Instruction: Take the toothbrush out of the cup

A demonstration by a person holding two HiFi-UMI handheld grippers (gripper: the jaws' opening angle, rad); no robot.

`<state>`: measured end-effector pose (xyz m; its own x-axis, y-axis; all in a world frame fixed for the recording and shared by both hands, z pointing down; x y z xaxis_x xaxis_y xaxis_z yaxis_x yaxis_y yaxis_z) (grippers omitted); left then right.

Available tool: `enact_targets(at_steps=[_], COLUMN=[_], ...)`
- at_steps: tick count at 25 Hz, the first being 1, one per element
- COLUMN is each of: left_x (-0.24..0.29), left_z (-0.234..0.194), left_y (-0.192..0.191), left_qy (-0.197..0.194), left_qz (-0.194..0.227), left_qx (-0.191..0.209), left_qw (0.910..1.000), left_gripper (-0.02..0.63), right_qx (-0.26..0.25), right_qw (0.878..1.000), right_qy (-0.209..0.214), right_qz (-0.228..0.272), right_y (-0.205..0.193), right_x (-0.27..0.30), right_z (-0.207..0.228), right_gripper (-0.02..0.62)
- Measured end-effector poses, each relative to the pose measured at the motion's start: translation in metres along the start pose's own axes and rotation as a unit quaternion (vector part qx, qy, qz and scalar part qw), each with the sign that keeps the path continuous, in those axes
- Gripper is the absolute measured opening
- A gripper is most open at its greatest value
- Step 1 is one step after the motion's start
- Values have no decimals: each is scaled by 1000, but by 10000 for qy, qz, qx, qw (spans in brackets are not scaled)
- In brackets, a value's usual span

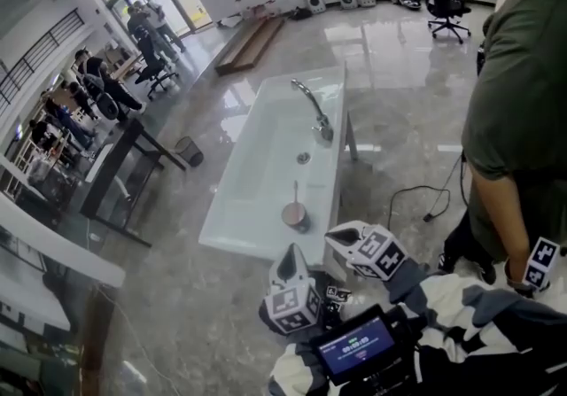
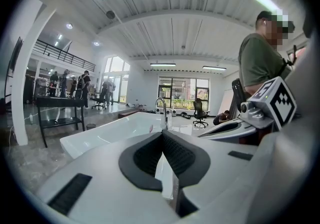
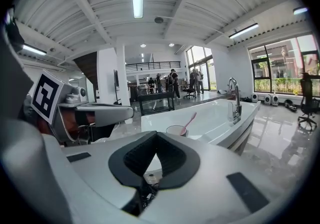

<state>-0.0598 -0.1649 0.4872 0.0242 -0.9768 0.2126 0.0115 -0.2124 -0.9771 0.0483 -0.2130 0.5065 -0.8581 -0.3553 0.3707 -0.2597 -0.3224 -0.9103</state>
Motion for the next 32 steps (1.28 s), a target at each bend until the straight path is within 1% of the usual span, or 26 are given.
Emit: enact_targets(at_steps=[5,9,13,18,23,29,32], left_x=[14,34,54,83,113,126,127], left_z=[-11,-23,-42,-79,-99,-110,-111], left_y=[0,3,9,9,3,-7,-7], left_qy=[-4,-123,-308,-610,-868,-1215,-1301], left_qz=[-14,-16,-18,-22,-71,-145,-153], left_qx=[-33,40,114,138,124,114,92], left_qw=[10000,9999,9995,9980,9961,9924,9913], left_gripper=[5,5,5,5,5,5,5], right_qx=[-33,40,131,232,298,306,337], right_qw=[10000,9999,9993,9975,9948,9890,9878], right_qy=[37,-93,-311,-652,-966,-1445,-1517], right_qz=[12,79,170,172,148,8,-120], right_y=[6,13,26,37,40,48,44], right_x=[15,31,49,85,105,113,115], right_z=[4,17,28,36,52,54,56], right_gripper=[11,11,11,11,11,11,11])
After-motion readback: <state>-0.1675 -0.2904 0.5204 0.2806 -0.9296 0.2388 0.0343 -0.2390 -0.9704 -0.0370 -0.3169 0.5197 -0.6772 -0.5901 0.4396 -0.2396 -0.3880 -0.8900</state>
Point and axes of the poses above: the fingertips, and each gripper's own axes: x forward along the fingers, z to its right, y out of its top, the point moved 4 cm from there along -x, backward along the fingers, and after that the axes turned 5 degrees about x, right-handed, at the moved point
